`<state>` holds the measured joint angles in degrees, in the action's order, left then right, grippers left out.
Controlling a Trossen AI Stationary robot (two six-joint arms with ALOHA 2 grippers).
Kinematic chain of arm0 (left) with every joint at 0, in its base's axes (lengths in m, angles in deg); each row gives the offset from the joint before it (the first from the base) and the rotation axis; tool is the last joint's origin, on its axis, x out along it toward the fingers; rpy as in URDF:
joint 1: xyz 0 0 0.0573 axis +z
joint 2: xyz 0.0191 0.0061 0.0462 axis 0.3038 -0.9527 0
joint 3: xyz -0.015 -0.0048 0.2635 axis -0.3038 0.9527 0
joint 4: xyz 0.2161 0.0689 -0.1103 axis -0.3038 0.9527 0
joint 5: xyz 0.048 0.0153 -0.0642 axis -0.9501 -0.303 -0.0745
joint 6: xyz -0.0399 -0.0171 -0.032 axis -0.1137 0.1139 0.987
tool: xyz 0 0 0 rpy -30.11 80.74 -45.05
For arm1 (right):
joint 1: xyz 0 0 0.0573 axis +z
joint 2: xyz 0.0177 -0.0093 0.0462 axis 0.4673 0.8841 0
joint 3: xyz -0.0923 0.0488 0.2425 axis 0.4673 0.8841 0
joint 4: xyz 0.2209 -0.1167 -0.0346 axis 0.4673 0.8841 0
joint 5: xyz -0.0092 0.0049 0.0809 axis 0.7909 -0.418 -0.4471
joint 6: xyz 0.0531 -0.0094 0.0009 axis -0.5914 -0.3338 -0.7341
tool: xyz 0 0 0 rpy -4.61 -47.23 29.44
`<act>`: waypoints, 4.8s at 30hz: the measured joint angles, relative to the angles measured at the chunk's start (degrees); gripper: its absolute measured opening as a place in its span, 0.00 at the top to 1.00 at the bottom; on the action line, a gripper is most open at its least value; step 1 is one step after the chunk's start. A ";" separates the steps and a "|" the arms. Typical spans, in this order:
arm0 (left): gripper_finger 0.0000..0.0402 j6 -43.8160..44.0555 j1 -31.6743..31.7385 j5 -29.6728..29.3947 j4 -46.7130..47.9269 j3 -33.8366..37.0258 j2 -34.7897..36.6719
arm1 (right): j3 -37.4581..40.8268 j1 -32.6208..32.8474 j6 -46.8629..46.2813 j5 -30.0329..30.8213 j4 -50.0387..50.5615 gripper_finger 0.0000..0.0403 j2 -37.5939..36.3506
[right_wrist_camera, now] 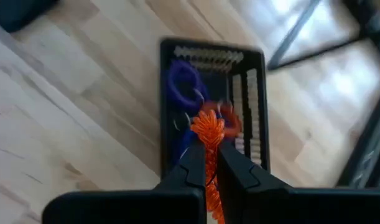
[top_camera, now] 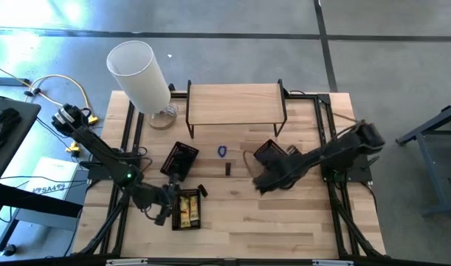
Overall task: Pick & Place Office Desk Supplies
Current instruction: Put the orange spring keychain into the top right black bin, then put the top black rubber band into the top left black bin
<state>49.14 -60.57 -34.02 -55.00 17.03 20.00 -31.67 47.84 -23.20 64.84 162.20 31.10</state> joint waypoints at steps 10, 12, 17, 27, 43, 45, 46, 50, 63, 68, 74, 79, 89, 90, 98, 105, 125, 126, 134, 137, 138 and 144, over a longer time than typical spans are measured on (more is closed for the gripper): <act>0.43 -3.48 0.55 0.36 -4.61 0.00 -0.54 | 18.14 -11.82 3.35 -9.40 -23.88 0.99 -7.46; 0.43 -3.47 0.80 0.44 -4.44 0.00 -0.54 | 19.22 -13.95 5.76 -9.04 -26.83 0.98 -6.22; 0.43 -3.43 0.84 0.44 -4.48 0.00 -0.52 | 19.48 -17.04 5.30 -10.58 -30.12 0.87 -5.77; 0.43 -3.30 0.98 0.46 -4.87 0.02 -0.52 | 19.50 -17.03 7.71 -10.55 -30.78 0.60 -5.67; 0.43 -3.01 0.99 0.48 -4.70 0.09 -0.52 | 13.77 -9.06 21.32 -0.97 -40.51 0.56 -15.01; 0.43 -2.99 0.99 0.50 -4.56 0.09 -0.52 | 13.67 -7.10 26.37 -2.85 -48.05 0.56 -15.20; 0.43 -2.99 0.97 0.50 -4.55 0.09 -0.52 | 13.60 -5.84 29.12 -3.81 -51.23 0.56 -15.07; 0.43 -2.30 0.85 0.55 -4.43 0.09 -0.73 | 13.63 -2.00 41.82 -8.32 -58.03 0.56 -13.14; 0.43 -1.36 0.34 0.55 -4.61 0.09 -0.73 | 13.79 0.10 61.81 -3.87 -69.91 0.56 3.64; 0.43 -0.51 0.34 0.55 -4.61 0.09 -0.73 | 13.79 -0.62 66.26 -1.50 -74.45 0.56 8.12; 0.43 -0.48 0.34 0.55 -4.40 0.09 -0.72 | 13.77 -2.57 65.97 -1.85 -74.69 0.56 11.49; 0.43 -0.48 0.34 0.55 -4.39 0.09 -0.73 | 13.77 -3.81 66.15 -2.09 -74.35 0.56 13.79; 0.43 -0.49 0.32 0.55 -3.93 0.09 -0.73 | 13.79 -5.16 66.38 -4.87 -74.63 0.56 14.25; 0.43 -0.49 0.32 0.55 -3.92 0.09 -0.72 | 13.79 -5.16 66.74 -5.10 -74.53 0.56 14.25; 0.43 -0.50 0.34 0.55 -3.91 0.09 -0.73 | 13.79 -5.75 67.92 -6.06 -74.82 0.56 14.25; 0.43 -0.48 0.34 0.55 -3.91 0.09 -0.73 | 13.79 -7.06 67.91 -6.49 -75.06 0.56 14.25; 0.43 -0.39 0.34 0.55 -3.91 0.07 -0.72 | 13.79 -7.78 70.18 -8.97 -75.24 0.56 14.27; 0.43 -0.35 0.34 0.55 -3.91 0.07 -0.71 | 13.79 -7.78 70.56 -8.97 -75.28 0.56 14.43; 0.43 -0.06 0.32 0.52 -3.83 0.04 -0.73 | 13.57 -7.65 72.63 -6.42 -77.23 0.56 17.72; 0.43 0.04 0.32 0.52 -3.41 -0.02 -0.73 | 13.60 -7.76 72.12 -5.60 -77.31 0.57 17.83; 0.43 0.06 0.32 0.52 -3.52 -0.02 -0.73 | 13.62 -7.93 71.88 -5.36 -77.21 0.58 17.85; 0.43 -0.04 0.32 0.50 -3.50 -0.02 -0.73 | 13.66 -8.36 71.83 -3.60 -76.97 0.67 17.98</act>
<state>49.11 -60.25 -33.52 -58.50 17.01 19.28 -18.01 39.49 48.64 61.24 85.23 49.08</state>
